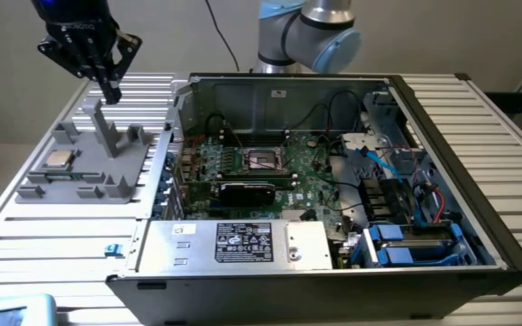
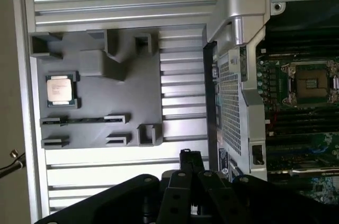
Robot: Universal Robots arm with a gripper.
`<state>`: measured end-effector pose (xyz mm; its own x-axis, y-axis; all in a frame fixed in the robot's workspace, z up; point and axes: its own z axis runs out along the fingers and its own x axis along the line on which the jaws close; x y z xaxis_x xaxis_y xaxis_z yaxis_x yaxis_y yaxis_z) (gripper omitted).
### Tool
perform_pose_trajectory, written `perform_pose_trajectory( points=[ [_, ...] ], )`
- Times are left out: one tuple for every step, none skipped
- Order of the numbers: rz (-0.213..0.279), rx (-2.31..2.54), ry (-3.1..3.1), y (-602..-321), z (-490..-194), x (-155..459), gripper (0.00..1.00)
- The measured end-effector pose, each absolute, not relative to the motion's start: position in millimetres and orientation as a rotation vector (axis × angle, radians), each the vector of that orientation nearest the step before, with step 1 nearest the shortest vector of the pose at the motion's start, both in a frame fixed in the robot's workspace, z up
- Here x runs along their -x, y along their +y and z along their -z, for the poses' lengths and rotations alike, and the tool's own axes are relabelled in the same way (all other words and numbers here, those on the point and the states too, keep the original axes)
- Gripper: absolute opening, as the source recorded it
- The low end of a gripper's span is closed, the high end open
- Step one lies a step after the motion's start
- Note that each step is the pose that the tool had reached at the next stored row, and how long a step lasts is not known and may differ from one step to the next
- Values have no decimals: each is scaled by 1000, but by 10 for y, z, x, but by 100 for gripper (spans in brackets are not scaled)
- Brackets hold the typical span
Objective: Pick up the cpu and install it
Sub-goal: 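Reach for the cpu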
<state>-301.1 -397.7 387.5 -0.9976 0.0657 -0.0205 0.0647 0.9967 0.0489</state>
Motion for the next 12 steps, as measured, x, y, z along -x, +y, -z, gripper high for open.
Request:
perform_pose_trajectory(
  points=[
    [-75,-101,3117,-3977,-3874,3056,11],
    [-75,-101,3117,-3976,-3874,3101,11],
    [-75,-101,3117,-3974,-3872,3146,11],
    [-75,-101,3117,-3962,-3868,3195,11],
    [-75,-101,3117,-3944,-3865,3240,11],
    [-75,-101,3117,-3925,-3861,3285,11],
    [-75,-101,3117,-3905,-3856,3330,11],
    [-75,-100,3117,-3886,-3851,3375,11],
    [-75,-100,3117,-3867,-3846,3419,11],
    [-75,-100,3117,-3847,-3839,3467,11],
    [-75,-100,3117,-3831,-3832,3512,11],
    [-75,-100,3117,-3819,-3824,3557,11]
  ],
)
